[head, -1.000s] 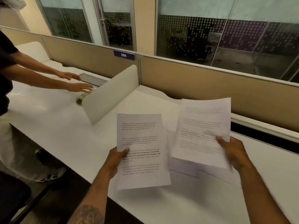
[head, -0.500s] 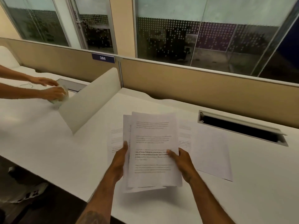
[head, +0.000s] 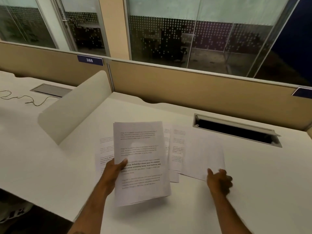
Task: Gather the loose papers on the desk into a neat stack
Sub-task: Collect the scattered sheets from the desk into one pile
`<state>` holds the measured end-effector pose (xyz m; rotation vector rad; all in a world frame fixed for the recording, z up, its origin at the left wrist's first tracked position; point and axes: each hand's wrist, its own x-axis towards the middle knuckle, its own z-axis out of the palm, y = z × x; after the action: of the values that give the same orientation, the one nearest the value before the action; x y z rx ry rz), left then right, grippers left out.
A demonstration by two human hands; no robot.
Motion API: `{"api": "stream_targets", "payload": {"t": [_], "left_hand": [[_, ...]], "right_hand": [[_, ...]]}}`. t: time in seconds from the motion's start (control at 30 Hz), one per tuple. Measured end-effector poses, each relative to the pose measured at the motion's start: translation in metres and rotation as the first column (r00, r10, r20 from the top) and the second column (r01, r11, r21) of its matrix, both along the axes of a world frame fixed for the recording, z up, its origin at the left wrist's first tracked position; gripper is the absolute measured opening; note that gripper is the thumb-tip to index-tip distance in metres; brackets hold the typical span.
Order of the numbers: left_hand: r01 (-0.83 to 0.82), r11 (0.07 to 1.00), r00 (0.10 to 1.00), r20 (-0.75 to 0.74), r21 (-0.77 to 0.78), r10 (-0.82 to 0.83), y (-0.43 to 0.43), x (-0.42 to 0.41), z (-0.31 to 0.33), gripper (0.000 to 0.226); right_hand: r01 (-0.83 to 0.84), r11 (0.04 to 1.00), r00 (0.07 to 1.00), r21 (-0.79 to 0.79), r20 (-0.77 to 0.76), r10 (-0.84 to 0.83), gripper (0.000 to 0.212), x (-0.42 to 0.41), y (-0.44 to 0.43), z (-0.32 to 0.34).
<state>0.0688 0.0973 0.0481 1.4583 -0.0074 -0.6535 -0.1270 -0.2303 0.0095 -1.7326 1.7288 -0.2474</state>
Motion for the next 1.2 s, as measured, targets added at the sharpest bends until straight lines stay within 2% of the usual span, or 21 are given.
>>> {"api": "stream_targets", "payload": {"t": [0.07,0.17,0.33,0.43,0.53,0.6,0.63,0.7,0.73,0.8,0.9,0.97,1.13,1.17,1.2], "left_hand": [[-0.001,1.0,1.0,-0.003,0.007,0.001,-0.003,-0.001,-0.001,0.034],[-0.011,1.0,1.0,-0.004,0.004,0.011,-0.01,-0.004,-0.001,0.033],[-0.036,0.999,0.999,-0.013,-0.02,0.036,-0.016,-0.008,-0.002,0.032],[-0.034,0.999,0.999,-0.012,-0.012,0.034,-0.017,-0.006,0.002,0.033],[-0.035,0.999,0.999,0.002,0.0,0.035,-0.018,-0.001,0.006,0.033],[-0.029,1.0,0.999,0.014,0.008,0.029,-0.018,0.003,0.01,0.033],[-0.027,1.0,0.999,0.025,0.013,0.027,-0.018,0.005,0.012,0.033],[-0.022,0.999,0.999,0.044,0.025,0.021,-0.019,0.01,0.013,0.033],[-0.018,0.999,0.999,0.047,0.028,0.017,-0.019,0.011,0.014,0.033],[-0.015,1.0,0.999,0.046,0.028,0.014,-0.019,0.013,0.014,0.033],[-0.016,1.0,0.999,0.034,0.003,0.016,-0.018,0.015,0.013,0.032],[-0.017,1.0,0.999,0.033,-0.002,0.017,-0.015,0.016,0.011,0.033],[-0.034,0.999,0.999,0.02,0.01,0.033,-0.006,0.018,0.004,0.031],[-0.036,0.999,0.999,0.016,0.012,0.036,-0.005,0.018,0.003,0.031],[-0.037,0.999,0.999,0.014,0.012,0.037,-0.004,0.018,0.002,0.031]], "right_hand": [[-0.003,1.0,0.989,0.023,-0.149,0.006,0.067,-0.017,-0.019,-0.008],[-0.025,0.998,0.978,0.065,-0.203,0.037,0.068,-0.021,-0.035,-0.015],[0.136,0.959,0.991,0.248,-0.026,-0.134,0.06,-0.012,-0.053,-0.018],[0.204,0.94,0.926,0.274,0.256,-0.276,0.052,-0.011,-0.058,-0.005],[0.332,0.941,0.764,0.057,0.569,-0.304,0.053,-0.002,-0.055,0.039],[0.34,0.915,0.756,-0.217,0.641,-0.129,0.039,0.006,-0.046,0.073],[0.291,0.875,0.785,-0.388,0.62,0.014,0.03,0.009,-0.04,0.085],[0.084,0.715,0.839,-0.694,0.437,0.325,0.021,0.012,-0.024,0.094],[-0.041,0.611,0.842,-0.79,0.302,0.448,0.021,0.011,-0.015,0.091],[-0.261,0.425,0.794,-0.867,0.058,0.606,0.023,0.009,0.003,0.075],[-0.434,0.227,0.7,-0.872,-0.168,0.694,0.035,0.002,0.031,0.038],[-0.532,0.164,0.623,-0.831,-0.253,0.74,0.037,-0.003,0.052,0.011],[-0.803,0.183,0.426,-0.568,-0.332,0.842,0.027,-0.019,0.089,-0.032],[-0.833,0.18,0.4,-0.523,-0.346,0.848,0.024,-0.022,0.092,-0.034],[-0.854,0.204,0.4,-0.478,-0.353,0.846,0.032,-0.025,0.093,-0.035]]}}
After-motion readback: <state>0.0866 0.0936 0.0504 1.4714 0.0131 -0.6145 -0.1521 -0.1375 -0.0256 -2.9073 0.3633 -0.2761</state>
